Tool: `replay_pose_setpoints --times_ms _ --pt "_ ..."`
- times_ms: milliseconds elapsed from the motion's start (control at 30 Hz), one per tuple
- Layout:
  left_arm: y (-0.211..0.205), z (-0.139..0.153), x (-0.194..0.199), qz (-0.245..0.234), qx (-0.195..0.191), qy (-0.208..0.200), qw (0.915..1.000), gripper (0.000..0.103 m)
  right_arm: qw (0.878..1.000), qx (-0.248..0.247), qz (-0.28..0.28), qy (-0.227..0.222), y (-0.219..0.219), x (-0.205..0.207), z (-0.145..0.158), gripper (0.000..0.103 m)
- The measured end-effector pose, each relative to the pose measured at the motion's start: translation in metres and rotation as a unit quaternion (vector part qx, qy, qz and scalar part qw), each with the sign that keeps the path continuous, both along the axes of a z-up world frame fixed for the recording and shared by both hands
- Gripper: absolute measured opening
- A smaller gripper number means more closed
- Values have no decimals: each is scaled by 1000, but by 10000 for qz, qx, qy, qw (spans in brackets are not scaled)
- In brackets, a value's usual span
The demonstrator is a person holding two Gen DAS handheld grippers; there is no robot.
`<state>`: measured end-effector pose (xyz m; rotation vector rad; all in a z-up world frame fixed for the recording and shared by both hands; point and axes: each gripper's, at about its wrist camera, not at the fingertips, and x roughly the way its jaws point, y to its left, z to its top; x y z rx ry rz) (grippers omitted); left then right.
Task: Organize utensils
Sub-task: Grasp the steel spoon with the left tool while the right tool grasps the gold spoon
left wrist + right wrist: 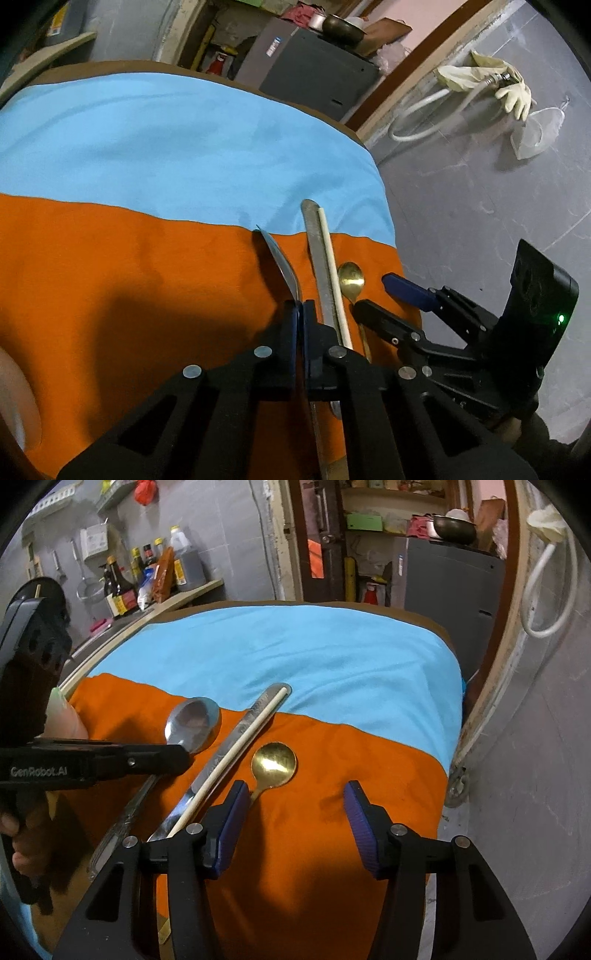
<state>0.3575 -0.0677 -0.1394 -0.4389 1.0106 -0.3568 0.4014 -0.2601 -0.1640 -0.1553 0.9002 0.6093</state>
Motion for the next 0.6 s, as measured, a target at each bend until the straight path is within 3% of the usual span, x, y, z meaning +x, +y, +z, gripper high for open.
replay_pose_setpoints --times_ms 200,333,400,500,600 --pt "0 0 -6 92 -39 18 9999 1 9986 -288 389 -220 14 4 -2 50" --pt "1 0 -7 105 -79 33 9999 1 9979 -176 598 -182 16 10 -5 50" --pt "0 -1 -7 113 -71 18 9999 1 9977 -177 616 -206 16 9 -5 46" --pt "0 -1 -7 113 -79 26 9999 1 9972 -159 684 -245 16 5 -4 29" --pt "0 -1 -7 111 -71 19 9999 1 9971 -152 712 -232 17 3 -4 26"
